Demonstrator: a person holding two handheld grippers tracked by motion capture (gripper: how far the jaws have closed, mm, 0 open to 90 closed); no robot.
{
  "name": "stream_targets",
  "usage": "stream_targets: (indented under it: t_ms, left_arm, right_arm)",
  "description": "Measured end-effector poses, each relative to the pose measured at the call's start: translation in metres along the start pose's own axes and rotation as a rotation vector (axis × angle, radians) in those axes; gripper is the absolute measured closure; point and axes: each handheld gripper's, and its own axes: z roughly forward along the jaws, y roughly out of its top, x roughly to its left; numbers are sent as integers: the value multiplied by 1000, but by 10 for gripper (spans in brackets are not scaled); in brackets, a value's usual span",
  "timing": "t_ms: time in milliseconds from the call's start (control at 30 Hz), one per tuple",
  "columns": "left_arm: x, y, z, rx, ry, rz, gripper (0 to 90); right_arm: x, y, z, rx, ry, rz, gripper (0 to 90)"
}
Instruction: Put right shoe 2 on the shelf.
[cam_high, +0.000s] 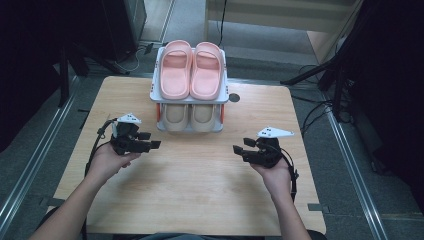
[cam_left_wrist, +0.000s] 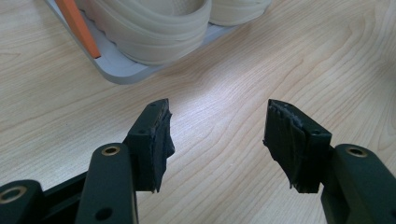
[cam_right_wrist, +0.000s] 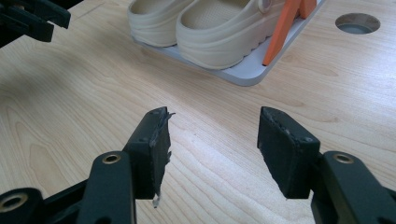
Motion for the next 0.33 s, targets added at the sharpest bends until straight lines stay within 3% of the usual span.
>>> stream_targets:
  t_ms: [333]
  left_arm:
    - [0, 0, 0, -1, -13, -14, 392]
  right_arm:
    - [1, 1, 1, 5, 6, -2, 435]
